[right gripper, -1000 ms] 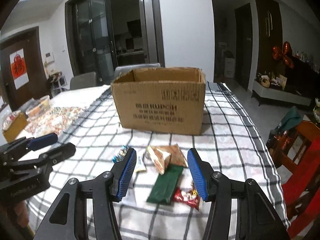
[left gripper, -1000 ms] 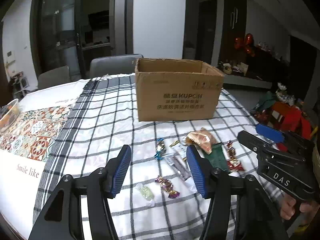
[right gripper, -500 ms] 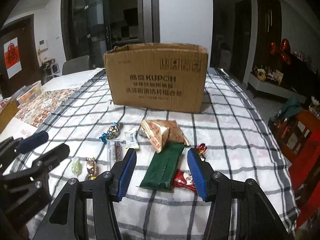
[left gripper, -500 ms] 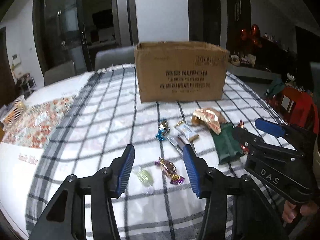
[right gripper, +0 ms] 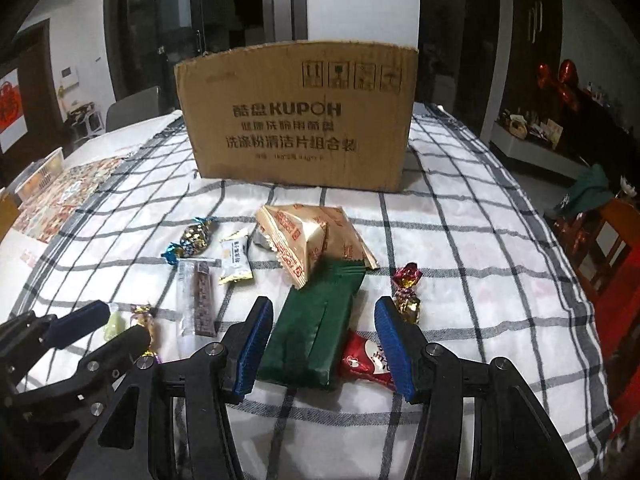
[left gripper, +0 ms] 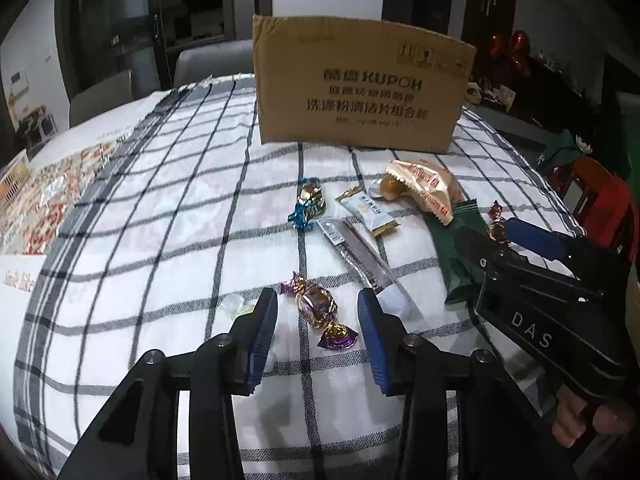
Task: Organize snacks
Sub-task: 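Grasp the purple candy with the left gripper while the right grasps the green packet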
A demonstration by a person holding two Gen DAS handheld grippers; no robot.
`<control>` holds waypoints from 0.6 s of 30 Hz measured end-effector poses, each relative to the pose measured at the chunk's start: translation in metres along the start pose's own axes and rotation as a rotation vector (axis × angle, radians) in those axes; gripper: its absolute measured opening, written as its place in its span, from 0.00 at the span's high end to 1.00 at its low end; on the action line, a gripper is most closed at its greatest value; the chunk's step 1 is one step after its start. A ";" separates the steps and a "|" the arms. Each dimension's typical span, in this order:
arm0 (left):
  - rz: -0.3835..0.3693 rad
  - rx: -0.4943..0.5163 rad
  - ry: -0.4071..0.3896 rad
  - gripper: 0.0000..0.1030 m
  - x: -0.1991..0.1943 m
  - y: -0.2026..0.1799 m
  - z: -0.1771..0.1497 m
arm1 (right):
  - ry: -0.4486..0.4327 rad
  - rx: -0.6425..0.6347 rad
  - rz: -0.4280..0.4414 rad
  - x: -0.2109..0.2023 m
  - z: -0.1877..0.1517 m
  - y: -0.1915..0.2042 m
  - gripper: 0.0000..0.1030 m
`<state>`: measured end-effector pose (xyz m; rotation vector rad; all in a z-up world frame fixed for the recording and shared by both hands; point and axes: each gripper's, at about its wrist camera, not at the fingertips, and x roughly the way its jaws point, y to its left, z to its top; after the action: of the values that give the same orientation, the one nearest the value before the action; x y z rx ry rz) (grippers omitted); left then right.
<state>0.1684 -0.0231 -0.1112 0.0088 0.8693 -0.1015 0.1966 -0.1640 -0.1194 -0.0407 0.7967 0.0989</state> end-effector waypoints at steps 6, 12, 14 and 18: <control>0.007 -0.009 0.011 0.62 0.007 0.002 -0.001 | 0.014 -0.030 0.006 0.009 -0.002 0.006 0.47; 0.000 -0.013 0.033 0.65 0.016 0.003 -0.001 | 0.034 -0.041 0.011 0.019 0.000 0.009 0.47; 0.000 -0.015 0.032 0.66 0.017 0.003 -0.001 | 0.041 -0.046 0.008 0.023 0.000 0.010 0.47; -0.009 -0.026 0.035 0.72 0.019 0.005 0.001 | 0.049 -0.048 0.000 0.027 0.002 0.011 0.49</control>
<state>0.1817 -0.0198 -0.1257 -0.0172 0.9052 -0.0984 0.2152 -0.1515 -0.1374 -0.0882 0.8434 0.1175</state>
